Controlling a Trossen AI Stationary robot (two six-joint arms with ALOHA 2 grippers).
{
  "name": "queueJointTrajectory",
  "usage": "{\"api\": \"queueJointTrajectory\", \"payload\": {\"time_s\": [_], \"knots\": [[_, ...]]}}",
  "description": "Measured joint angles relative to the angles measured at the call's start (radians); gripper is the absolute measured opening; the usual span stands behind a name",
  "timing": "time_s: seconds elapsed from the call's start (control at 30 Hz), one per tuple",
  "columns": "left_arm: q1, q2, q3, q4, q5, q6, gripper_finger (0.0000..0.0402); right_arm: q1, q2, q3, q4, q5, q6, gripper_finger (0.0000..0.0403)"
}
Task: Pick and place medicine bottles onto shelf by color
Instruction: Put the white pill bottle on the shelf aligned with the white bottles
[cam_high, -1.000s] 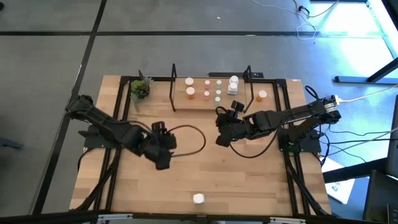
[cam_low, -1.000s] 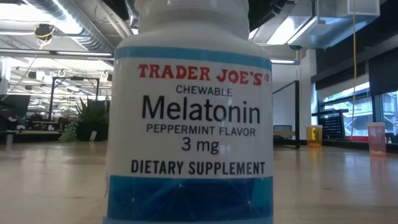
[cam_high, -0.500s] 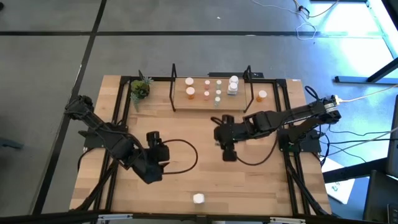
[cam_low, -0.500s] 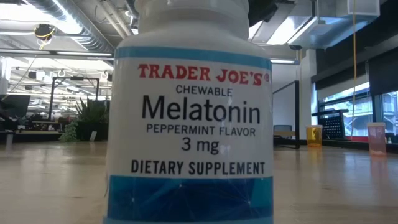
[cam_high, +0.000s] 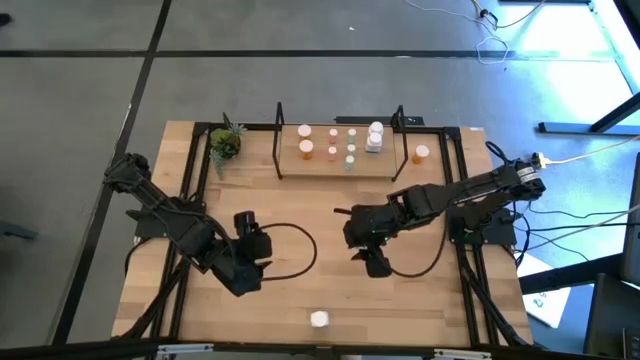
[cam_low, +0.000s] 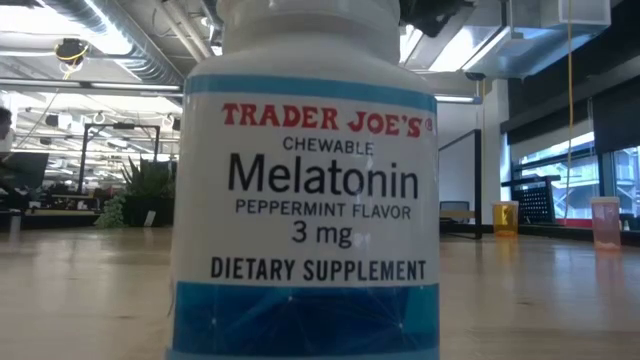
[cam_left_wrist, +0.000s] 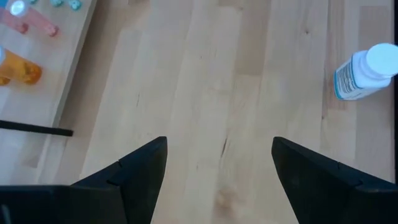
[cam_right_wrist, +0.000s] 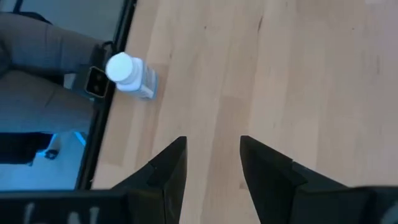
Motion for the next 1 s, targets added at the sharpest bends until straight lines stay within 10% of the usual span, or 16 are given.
{"api": "queueJointTrajectory", "payload": {"time_s": [0.63, 1.0], "knots": [[0.0, 0.0, 0.0, -0.018, -0.003, -0.061, 0.0284, 0.017, 0.074, 0.0, 0.063, -0.155, -0.122, 0.0135], [-0.001, 0.001, 0.0, -0.018, 0.0, -0.061, 0.0284, 0.017, 0.074, 0.0, 0.108, -0.027, -0.173, 0.0226]]}}
